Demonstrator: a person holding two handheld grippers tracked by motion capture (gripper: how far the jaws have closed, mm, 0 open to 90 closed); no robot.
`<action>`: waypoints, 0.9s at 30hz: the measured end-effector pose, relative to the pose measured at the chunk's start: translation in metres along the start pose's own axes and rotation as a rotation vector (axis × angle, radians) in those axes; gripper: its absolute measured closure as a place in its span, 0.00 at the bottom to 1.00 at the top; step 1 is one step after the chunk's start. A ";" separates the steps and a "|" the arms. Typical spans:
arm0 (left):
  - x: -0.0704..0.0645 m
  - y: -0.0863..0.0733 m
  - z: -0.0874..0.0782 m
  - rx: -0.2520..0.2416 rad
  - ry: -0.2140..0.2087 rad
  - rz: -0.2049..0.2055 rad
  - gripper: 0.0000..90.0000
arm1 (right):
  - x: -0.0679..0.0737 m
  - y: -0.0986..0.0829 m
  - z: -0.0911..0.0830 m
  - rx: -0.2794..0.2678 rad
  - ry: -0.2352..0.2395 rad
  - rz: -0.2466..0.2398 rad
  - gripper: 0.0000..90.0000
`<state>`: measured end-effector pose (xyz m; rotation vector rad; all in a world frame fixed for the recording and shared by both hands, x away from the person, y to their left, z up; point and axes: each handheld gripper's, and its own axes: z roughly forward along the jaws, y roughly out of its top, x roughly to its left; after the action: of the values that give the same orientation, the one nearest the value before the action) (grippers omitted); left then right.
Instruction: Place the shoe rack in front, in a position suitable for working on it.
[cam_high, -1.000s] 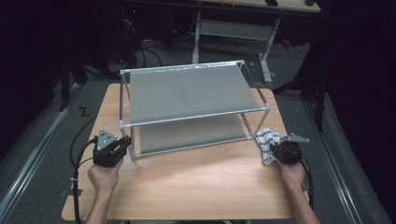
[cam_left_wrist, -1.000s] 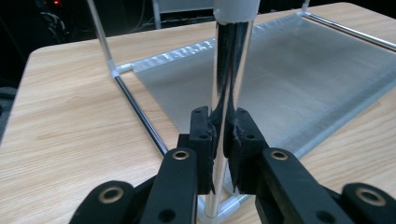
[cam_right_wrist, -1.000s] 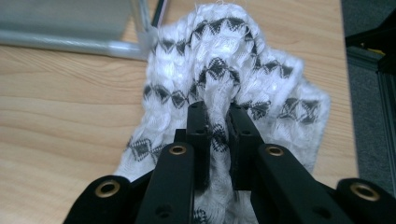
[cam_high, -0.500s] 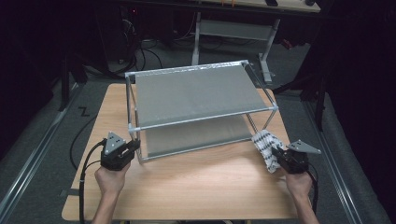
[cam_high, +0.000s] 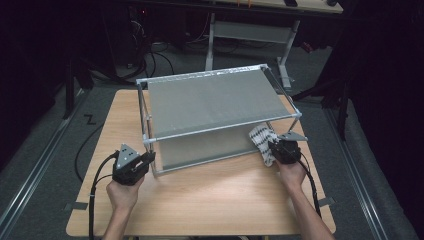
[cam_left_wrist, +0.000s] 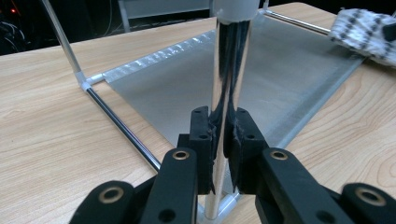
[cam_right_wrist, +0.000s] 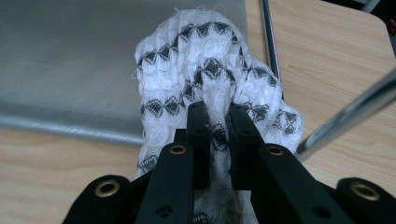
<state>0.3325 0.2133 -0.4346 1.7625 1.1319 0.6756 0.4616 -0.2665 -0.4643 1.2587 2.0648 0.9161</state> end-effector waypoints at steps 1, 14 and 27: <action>0.000 0.000 0.000 0.000 0.001 0.000 0.90 | -0.001 0.002 0.004 0.005 -0.005 0.006 0.91; -0.007 0.004 0.013 0.009 -0.033 0.020 0.90 | -0.026 -0.004 0.029 0.091 -0.046 0.084 0.91; -0.011 0.009 0.020 0.002 -0.054 0.028 0.90 | -0.028 -0.002 0.029 0.110 -0.064 0.067 0.91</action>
<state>0.3477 0.1940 -0.4348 1.7910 1.0735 0.6396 0.4931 -0.2844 -0.4813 1.4045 2.0577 0.7898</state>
